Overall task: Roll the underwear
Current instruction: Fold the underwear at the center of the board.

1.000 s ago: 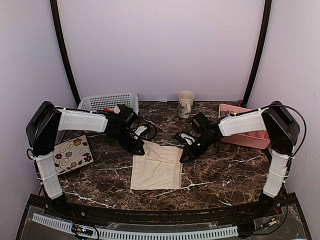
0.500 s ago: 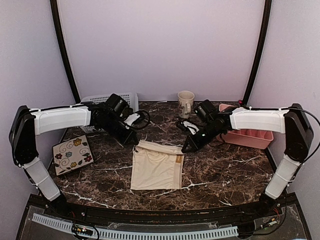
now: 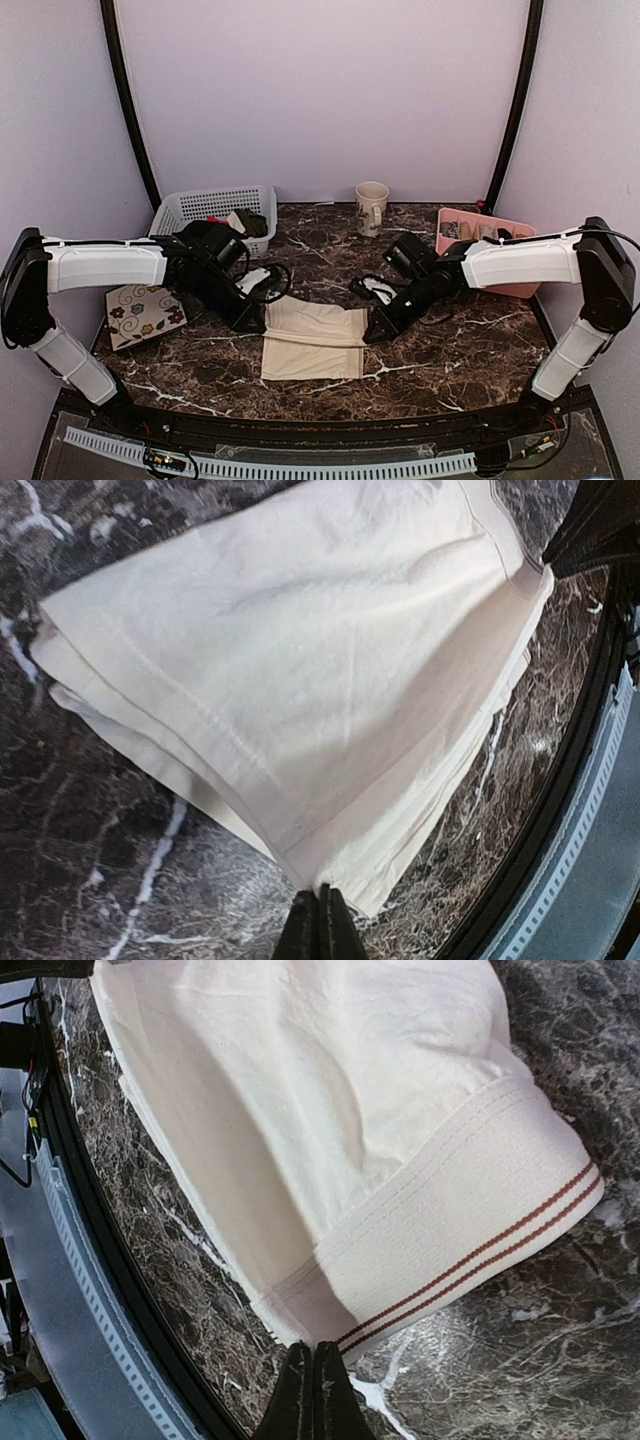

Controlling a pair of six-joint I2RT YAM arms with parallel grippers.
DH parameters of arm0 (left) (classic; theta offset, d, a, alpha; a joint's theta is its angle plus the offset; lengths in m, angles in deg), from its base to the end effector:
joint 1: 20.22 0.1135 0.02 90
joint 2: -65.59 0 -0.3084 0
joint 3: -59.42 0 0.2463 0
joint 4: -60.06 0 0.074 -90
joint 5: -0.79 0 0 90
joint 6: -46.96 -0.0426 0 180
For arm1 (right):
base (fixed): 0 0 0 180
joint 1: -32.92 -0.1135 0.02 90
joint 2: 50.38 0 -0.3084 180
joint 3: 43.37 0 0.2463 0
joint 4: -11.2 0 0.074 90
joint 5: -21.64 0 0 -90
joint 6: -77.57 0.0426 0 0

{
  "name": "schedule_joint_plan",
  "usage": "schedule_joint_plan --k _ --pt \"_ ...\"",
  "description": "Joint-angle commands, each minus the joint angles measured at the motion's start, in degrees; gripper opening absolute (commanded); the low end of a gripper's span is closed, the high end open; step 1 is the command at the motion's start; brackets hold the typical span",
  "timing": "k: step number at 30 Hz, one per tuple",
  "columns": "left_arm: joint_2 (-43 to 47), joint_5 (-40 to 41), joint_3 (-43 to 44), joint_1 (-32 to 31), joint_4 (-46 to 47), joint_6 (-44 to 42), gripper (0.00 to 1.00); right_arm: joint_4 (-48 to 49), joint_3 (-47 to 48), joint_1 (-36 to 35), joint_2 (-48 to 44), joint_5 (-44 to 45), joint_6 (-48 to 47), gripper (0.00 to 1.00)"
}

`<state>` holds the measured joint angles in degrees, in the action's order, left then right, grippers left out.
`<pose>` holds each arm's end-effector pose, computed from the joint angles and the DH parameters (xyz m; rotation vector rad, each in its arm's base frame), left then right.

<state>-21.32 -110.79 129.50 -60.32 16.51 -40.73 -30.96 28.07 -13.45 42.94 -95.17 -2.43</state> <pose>0.2158 -0.2022 0.2514 1.0032 2.5108 -0.7380 0.2038 0.2416 0.2289 -1.0292 2.6358 0.9011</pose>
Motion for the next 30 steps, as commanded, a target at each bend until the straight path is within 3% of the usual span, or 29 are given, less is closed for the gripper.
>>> schedule_joint_plan --k 1,30 --pt "0.8 -0.8 -4.4 -2.1 2.2 3.7 0.0 5.1 -3.0 -2.0 0.9 -1.4 3.1 0.0" --pt "-1.8 -2.5 -11.4 -5.4 9.7 6.6 0.0 7.5 -6.5 -6.3 3.6 -2.1 3.6 0.0"
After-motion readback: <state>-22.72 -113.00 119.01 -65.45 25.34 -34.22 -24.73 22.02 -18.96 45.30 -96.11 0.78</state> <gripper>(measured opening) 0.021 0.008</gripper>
